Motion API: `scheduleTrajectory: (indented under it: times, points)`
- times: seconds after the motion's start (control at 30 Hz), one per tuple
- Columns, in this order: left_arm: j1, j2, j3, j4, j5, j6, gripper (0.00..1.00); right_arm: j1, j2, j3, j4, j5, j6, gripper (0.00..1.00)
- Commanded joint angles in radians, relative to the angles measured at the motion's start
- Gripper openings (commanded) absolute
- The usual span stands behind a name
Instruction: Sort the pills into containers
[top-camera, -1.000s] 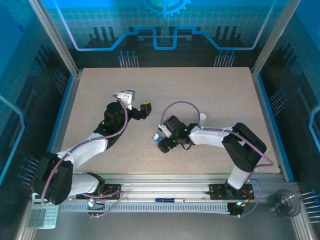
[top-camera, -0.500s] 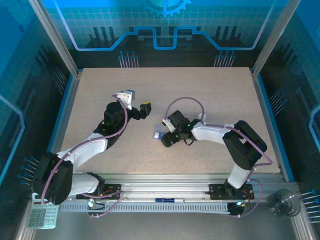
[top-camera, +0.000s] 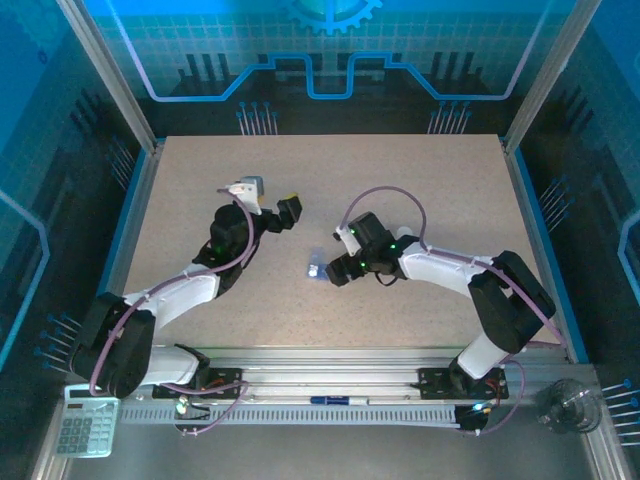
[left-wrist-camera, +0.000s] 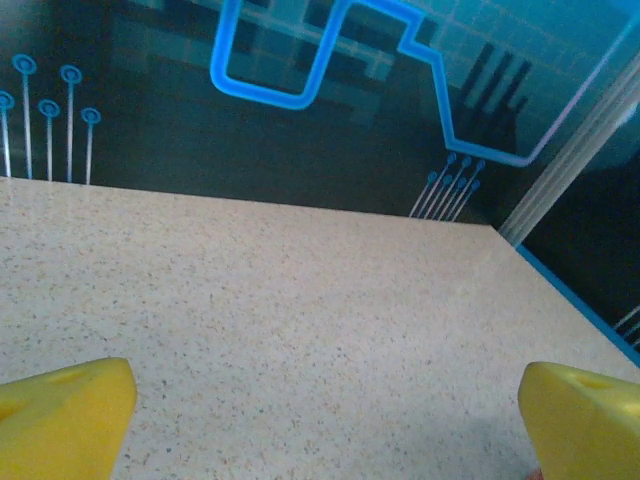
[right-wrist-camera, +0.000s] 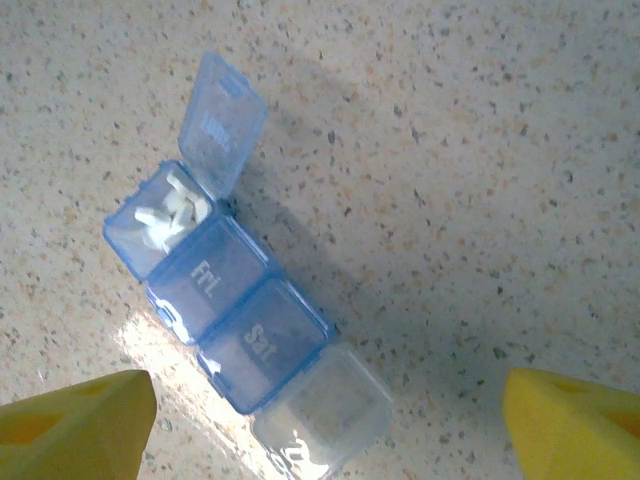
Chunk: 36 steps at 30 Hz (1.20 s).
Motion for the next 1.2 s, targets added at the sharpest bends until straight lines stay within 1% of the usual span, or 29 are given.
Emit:
scheduleTrajectory:
  times: [0.0,0.1,0.23,0.33,0.47,0.67,0.9,1.17]
  points:
    - [0.019,0.007,-0.022,0.094,-0.035,-0.063,0.99,-0.003,-0.013,-0.019,-0.056,-0.008,-0.011,0.92]
    - [0.02,0.002,0.005,0.032,0.002,-0.014,0.99,-0.004,-0.004,-0.026,-0.065,0.011,-0.013,0.93]
    - [0.019,-0.002,0.071,-0.128,0.01,0.011,0.99,-0.001,0.022,-0.026,-0.062,0.011,-0.008,0.93]
    - [0.019,0.003,0.134,-0.258,0.012,0.014,0.99,0.003,0.051,-0.025,-0.059,0.016,-0.006,0.93]
    - [0.019,0.01,0.194,-0.39,0.003,-0.012,0.99,0.005,0.082,-0.026,-0.05,0.009,-0.003,0.93]
    - [0.019,0.011,0.225,-0.47,0.01,0.012,0.99,0.006,0.115,-0.018,-0.039,0.019,0.004,0.93]
    - [0.019,0.041,0.276,-0.568,-0.03,-0.017,0.99,-0.016,0.159,0.031,-0.045,0.052,0.012,0.92]
    - [0.019,0.034,0.255,-0.555,-0.012,0.015,0.99,-0.067,0.187,0.123,-0.08,0.035,0.008,0.92]
